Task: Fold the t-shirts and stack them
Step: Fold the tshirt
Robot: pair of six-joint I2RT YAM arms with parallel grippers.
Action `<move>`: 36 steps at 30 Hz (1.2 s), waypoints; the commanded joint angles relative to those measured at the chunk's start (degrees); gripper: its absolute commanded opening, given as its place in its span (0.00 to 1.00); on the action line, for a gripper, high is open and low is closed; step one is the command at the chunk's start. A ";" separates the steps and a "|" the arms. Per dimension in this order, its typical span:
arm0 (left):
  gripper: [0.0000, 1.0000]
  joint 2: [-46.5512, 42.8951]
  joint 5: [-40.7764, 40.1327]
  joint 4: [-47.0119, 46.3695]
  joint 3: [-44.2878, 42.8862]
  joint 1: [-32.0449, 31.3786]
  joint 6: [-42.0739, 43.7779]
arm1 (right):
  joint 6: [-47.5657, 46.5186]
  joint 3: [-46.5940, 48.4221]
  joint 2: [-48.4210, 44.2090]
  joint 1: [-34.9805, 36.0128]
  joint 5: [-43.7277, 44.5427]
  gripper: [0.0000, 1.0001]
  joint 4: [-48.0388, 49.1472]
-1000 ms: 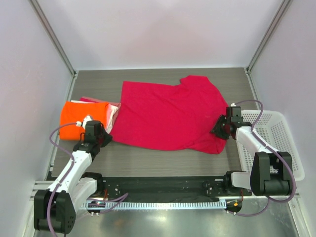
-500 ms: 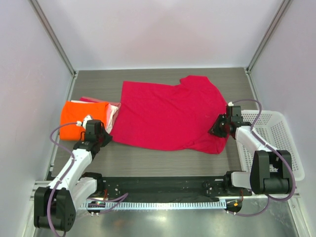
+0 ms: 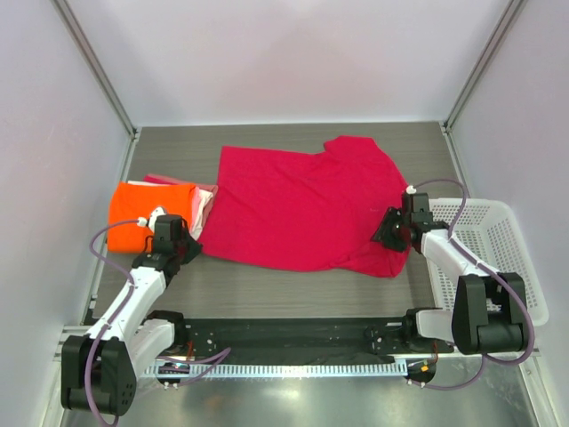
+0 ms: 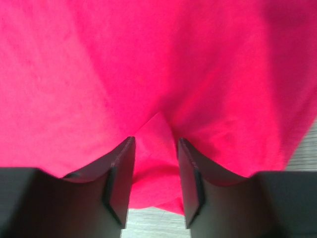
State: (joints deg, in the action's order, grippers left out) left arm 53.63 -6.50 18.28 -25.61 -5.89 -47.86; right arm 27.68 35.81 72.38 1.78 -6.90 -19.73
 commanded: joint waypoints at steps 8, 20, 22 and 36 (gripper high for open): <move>0.00 1.57 -2.46 0.00 -2.69 0.00 -0.75 | 0.44 -1.62 -0.84 0.94 -6.11 0.28 1.71; 0.00 3.41 -2.99 -0.09 -4.45 0.00 -1.45 | 0.35 1.45 -1.62 1.03 -0.15 0.01 1.36; 0.00 4.11 -2.73 -0.18 -5.50 -0.09 -1.71 | 0.70 1.98 -2.50 0.86 1.44 0.01 0.75; 0.00 18.78 -7.21 6.14 -21.67 -2.63 -6.54 | 1.59 10.24 -2.60 -0.38 10.76 0.01 -2.25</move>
State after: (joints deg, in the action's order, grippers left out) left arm 69.23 -10.39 22.20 -42.48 -8.25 -52.36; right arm 29.23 42.19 68.73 1.74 1.02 -22.31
